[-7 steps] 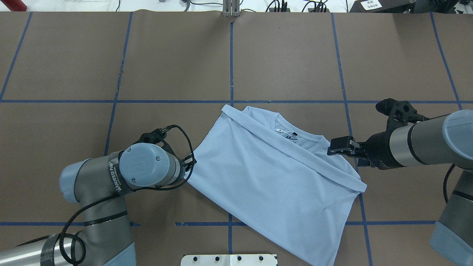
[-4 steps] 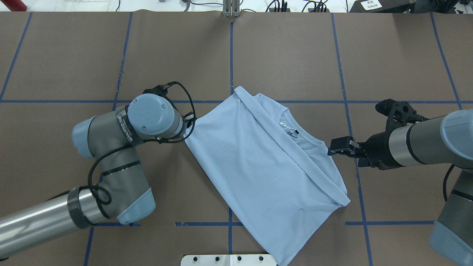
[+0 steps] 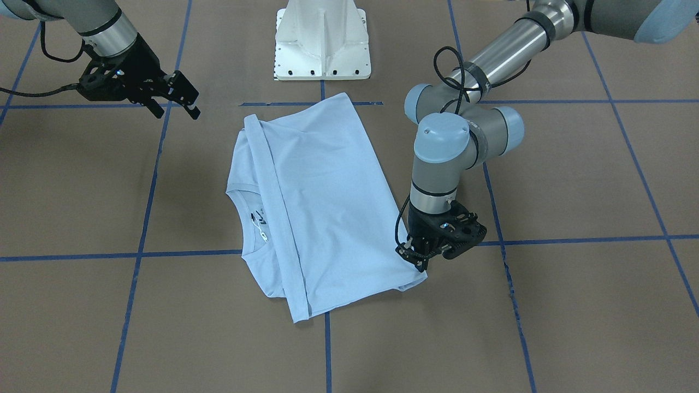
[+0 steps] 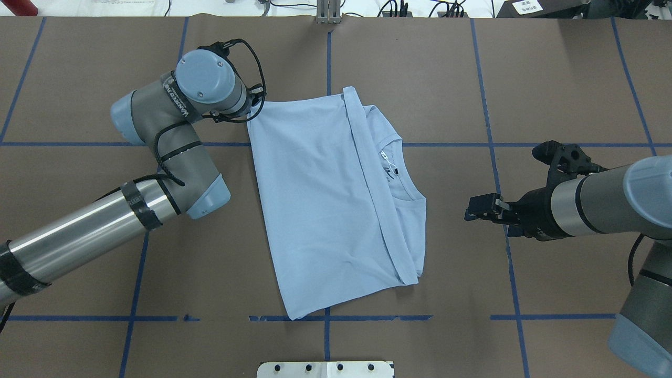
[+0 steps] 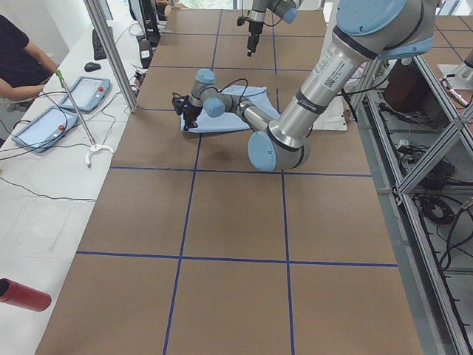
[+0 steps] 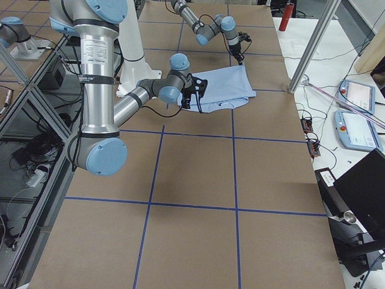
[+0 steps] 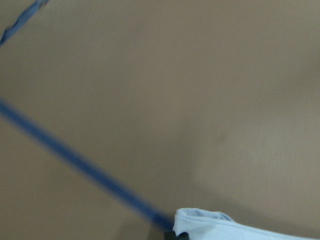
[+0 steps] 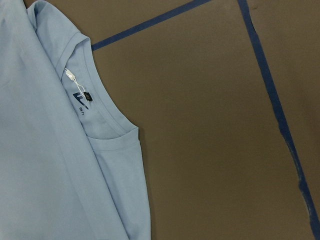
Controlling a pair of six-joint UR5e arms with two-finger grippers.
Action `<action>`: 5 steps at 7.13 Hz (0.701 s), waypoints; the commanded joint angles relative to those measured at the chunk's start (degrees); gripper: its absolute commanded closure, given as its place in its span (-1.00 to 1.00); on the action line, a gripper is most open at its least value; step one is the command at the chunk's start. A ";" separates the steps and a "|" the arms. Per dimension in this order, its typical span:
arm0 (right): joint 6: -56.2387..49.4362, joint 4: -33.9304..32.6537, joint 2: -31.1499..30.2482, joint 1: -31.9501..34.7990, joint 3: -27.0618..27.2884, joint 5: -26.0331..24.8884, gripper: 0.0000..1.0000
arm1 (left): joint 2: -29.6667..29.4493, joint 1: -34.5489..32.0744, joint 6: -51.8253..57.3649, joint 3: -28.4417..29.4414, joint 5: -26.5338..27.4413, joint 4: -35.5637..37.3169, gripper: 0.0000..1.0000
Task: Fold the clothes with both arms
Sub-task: 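Swing the shirt with the left gripper away from the robot, rotating it upright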
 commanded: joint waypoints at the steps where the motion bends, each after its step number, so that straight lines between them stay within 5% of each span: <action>1: 0.09 0.00 -0.02 -0.04 -0.06 -0.04 -1.00 | -6.65 -1.45 3.52 12.45 0.19 -10.69 1.00; 4: 0.09 -0.09 0.15 -0.21 -0.24 -0.12 -1.00 | -7.03 -1.37 4.93 19.18 4.49 -22.86 1.00; 5: 0.00 -0.35 1.20 -0.21 -0.24 -0.04 -1.00 | -6.86 -1.28 5.45 19.37 4.59 -23.06 -0.61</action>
